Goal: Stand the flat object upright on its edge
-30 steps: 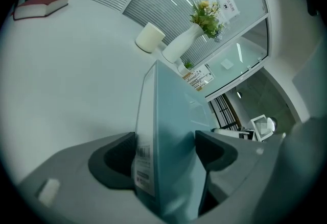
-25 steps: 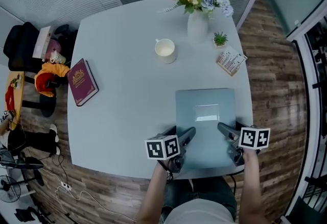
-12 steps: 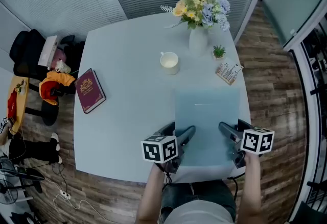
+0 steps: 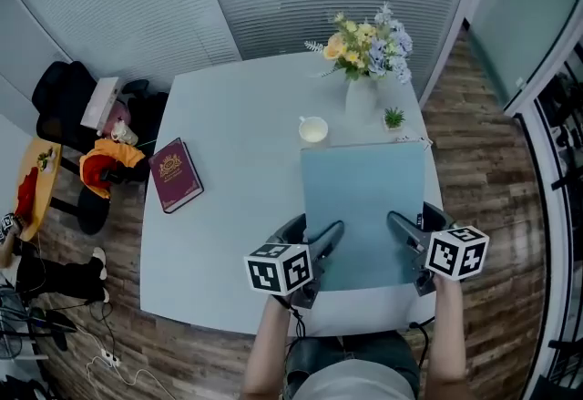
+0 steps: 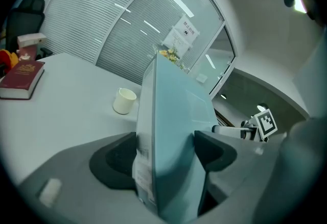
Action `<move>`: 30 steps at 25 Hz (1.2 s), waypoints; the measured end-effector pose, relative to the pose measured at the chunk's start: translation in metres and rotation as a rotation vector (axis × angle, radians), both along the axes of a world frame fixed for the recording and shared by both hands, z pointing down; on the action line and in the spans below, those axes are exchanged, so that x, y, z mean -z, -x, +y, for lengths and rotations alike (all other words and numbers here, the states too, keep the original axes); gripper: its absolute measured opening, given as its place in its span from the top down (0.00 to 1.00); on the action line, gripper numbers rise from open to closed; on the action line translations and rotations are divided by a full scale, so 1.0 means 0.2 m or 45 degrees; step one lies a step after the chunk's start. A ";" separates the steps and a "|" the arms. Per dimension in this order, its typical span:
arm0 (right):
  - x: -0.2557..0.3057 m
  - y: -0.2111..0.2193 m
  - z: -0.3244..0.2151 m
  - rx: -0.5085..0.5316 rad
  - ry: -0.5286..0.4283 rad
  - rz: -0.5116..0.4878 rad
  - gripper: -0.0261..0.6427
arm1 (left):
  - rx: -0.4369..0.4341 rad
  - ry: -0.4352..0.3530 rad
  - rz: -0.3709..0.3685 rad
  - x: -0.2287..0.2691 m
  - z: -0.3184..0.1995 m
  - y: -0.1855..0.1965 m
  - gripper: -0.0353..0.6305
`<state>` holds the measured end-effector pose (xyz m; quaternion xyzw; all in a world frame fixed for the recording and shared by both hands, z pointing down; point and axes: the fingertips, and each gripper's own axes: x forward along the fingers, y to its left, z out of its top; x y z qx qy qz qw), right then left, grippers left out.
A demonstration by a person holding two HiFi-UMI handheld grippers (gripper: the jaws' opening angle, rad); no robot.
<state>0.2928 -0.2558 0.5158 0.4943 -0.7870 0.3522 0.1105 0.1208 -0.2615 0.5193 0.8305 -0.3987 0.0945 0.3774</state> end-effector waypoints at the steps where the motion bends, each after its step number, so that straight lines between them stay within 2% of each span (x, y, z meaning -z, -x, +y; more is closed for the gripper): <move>1: 0.03 0.01 -0.02 0.008 -0.035 0.016 0.39 | 0.008 -0.017 0.004 0.02 -0.01 0.01 0.41; 5: 0.12 0.06 -0.08 0.043 -0.134 0.056 0.40 | 0.036 -0.104 -0.010 0.10 -0.06 0.06 0.41; 11: 0.16 0.12 -0.12 0.086 -0.232 0.067 0.40 | 0.042 -0.238 -0.086 0.18 -0.09 0.11 0.41; 20: 0.16 0.18 -0.17 0.124 -0.292 0.096 0.41 | 0.037 -0.366 -0.187 0.21 -0.12 0.16 0.41; 25: 0.13 0.20 -0.18 0.157 -0.352 0.224 0.42 | 0.020 -0.412 -0.283 0.16 -0.13 0.18 0.42; 30: 0.07 0.23 -0.18 0.199 -0.349 0.353 0.43 | 0.008 -0.428 -0.416 0.09 -0.13 0.20 0.43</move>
